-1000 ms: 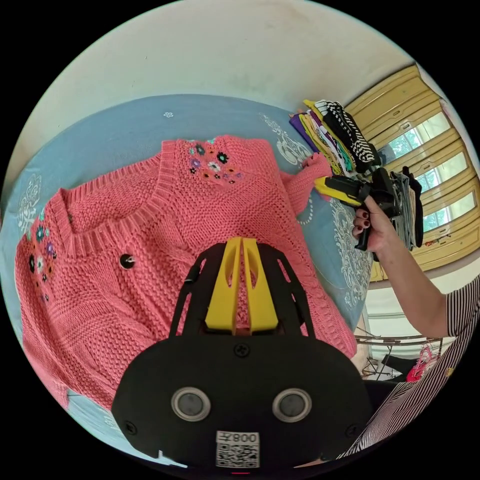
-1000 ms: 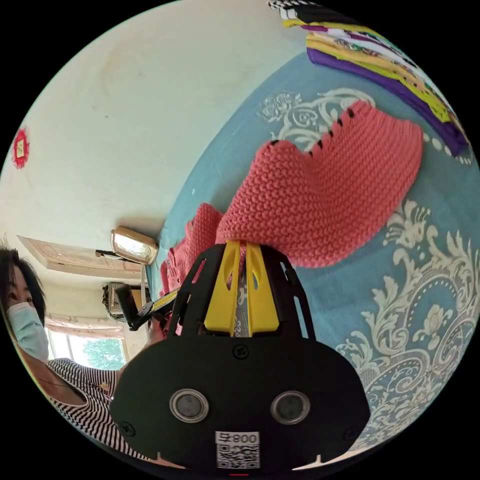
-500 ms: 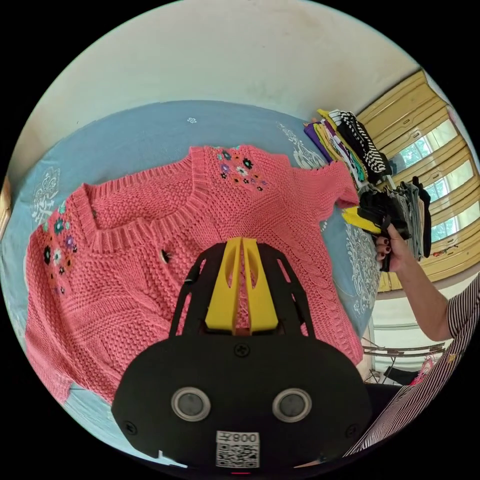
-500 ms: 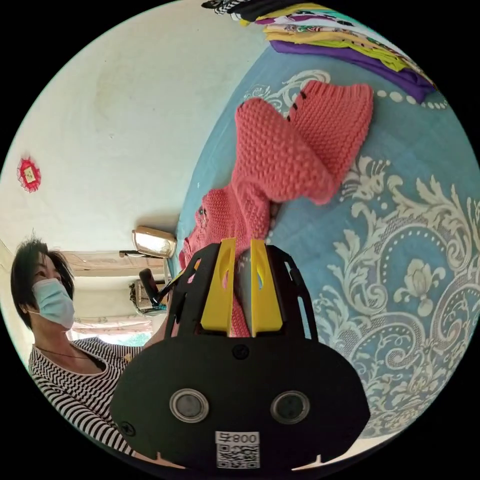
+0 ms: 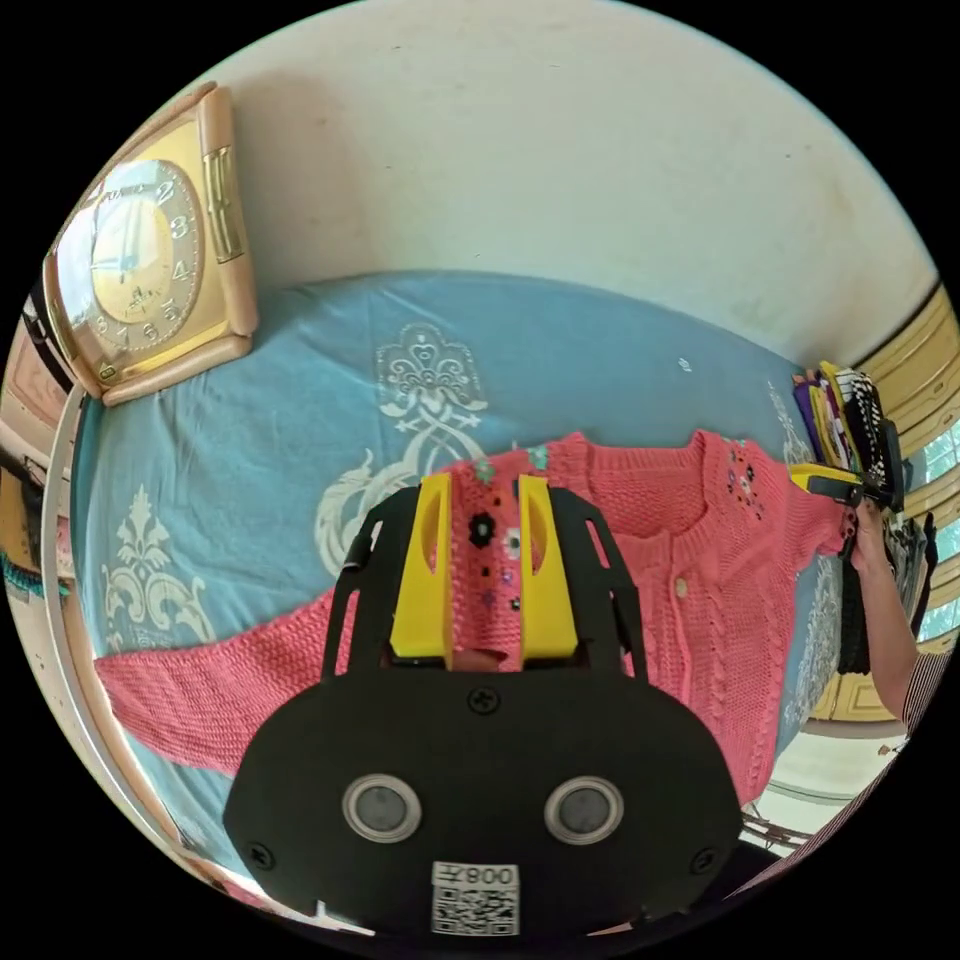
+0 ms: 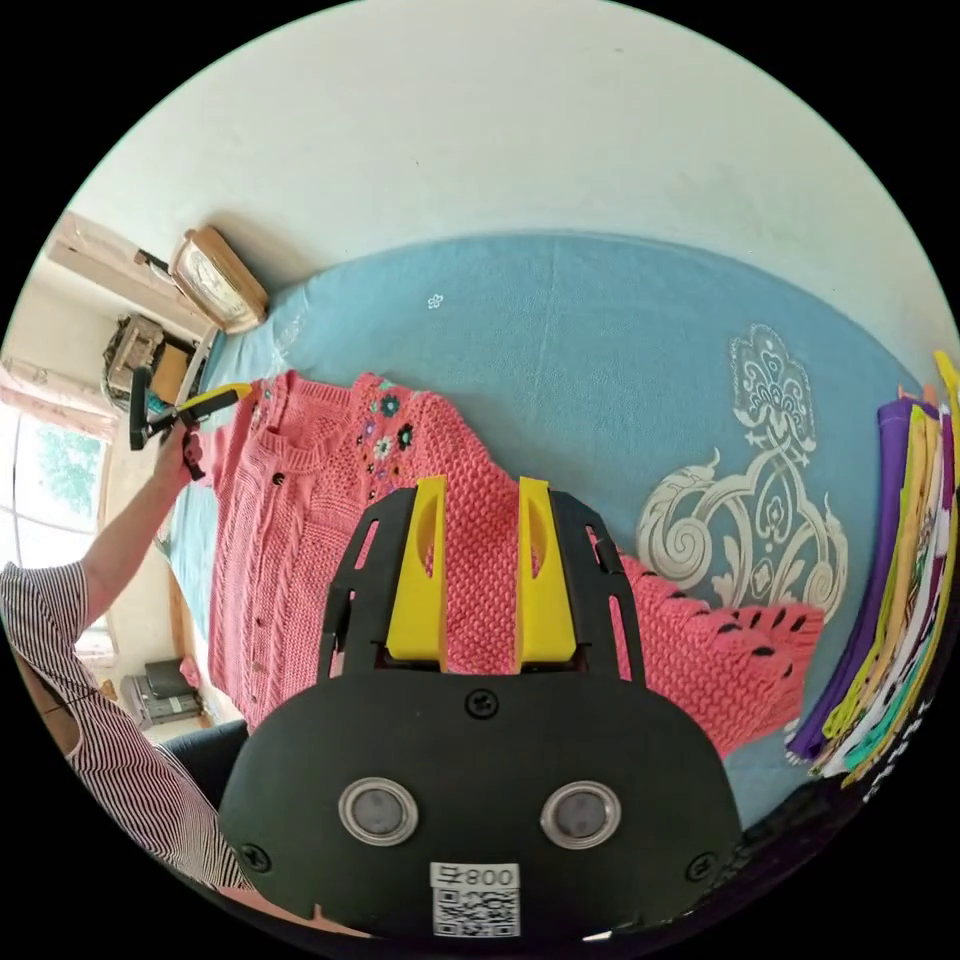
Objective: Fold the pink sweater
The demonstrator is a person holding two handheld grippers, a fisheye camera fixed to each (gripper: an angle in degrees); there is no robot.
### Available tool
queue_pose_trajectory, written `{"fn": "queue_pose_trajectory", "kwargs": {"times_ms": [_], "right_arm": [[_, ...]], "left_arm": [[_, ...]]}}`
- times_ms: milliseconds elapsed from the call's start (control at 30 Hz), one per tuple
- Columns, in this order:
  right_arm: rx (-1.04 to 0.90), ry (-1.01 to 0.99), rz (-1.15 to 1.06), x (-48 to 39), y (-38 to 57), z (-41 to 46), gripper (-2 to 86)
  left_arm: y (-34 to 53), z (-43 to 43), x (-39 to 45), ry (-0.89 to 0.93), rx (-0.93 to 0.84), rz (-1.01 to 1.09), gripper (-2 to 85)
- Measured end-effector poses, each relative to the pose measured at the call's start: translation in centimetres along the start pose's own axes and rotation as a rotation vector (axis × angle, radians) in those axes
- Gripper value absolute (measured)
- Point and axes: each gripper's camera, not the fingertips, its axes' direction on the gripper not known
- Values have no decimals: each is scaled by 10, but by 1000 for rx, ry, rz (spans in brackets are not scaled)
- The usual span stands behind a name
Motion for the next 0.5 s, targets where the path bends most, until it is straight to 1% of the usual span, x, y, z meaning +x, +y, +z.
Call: {"fn": "queue_pose_trajectory", "kwargs": {"times_ms": [33,100,167,233,300,367,400,433,500], "right_arm": [[-49,-6,-16,-2,-7,12,106],[-91,-25,-17,-5,-12,27,89],[-67,-5,-8,-9,-14,27,71],[-87,41,-13,-17,-20,23,59],[-49,87,0,-21,-22,12,57],[-32,63,30,-18,-24,10,60],[-56,24,34,-17,-26,18,64],[-89,9,41,-18,-28,27,69],[-51,24,59,-22,-30,23,76]], "left_arm": [[-3,2,-5,-5,-18,-12,97],[-12,16,-22,95,-123,-46,86],[-16,9,-27,140,-101,-72,62],[-21,-2,-21,106,-91,-45,51],[-24,-18,-10,42,-47,7,50],[-23,-16,-6,47,-50,17,54],[-24,-10,-5,30,-83,20,60],[-24,-11,-5,21,-73,16,61],[-24,-25,-9,58,-13,-16,66]]}}
